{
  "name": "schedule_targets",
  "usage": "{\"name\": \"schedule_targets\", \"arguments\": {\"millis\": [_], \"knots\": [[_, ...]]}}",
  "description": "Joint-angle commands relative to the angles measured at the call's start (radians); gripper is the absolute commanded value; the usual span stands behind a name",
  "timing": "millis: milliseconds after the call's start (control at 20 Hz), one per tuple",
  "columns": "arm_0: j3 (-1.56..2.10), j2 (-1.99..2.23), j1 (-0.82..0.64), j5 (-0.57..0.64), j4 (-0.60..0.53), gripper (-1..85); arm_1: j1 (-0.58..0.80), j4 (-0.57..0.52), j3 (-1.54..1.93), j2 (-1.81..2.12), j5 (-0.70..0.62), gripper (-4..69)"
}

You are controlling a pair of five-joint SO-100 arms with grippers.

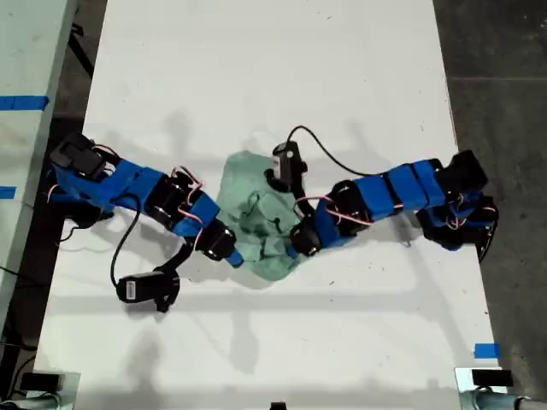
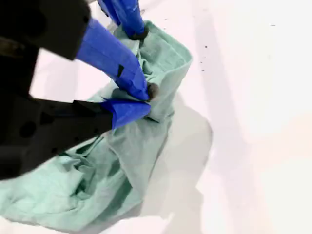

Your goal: Fold tshirt

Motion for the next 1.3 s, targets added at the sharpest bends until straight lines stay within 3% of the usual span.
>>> {"name": "schedule_targets", "arguments": {"millis": [0, 300, 700, 750, 800, 850, 900, 1050, 1250], "knots": [[-0.006, 0.109, -0.127, 0.074, 0.055, 0.1, 0.132, 0.025, 0.043, 0.150, -0.084, -1.3], [0.020, 0.104, -0.318, 0.163, 0.112, 0.1, 0.310, 0.026, 0.132, 0.218, -0.189, -1.4], [0.120, 0.130, -0.594, 0.273, 0.127, 0.5, 0.557, -0.063, 0.212, 0.232, -0.272, -0.7], [0.155, 0.167, -0.652, 0.281, 0.133, 7.5, 0.607, -0.063, 0.212, 0.238, -0.296, 7.7], [0.195, 0.218, -0.712, 0.296, 0.133, 23.9, 0.669, -0.038, 0.195, 0.242, -0.313, 25.7], [0.233, 0.281, -0.770, 0.298, 0.141, 27.5, 0.729, 0.011, 0.155, 0.242, -0.357, 38.9], [0.276, 0.360, -0.822, 0.304, 0.141, 28.5, 0.781, 0.044, 0.127, 0.259, -0.420, 47.6], [0.431, 0.592, -0.937, 0.334, 0.135, 29.0, 0.927, 0.115, 0.186, 0.408, -0.477, 39.4], [0.845, 1.020, -1.006, 0.336, -0.005, 27.5, 1.075, 0.176, 0.413, 0.735, -0.532, 33.1]]}}
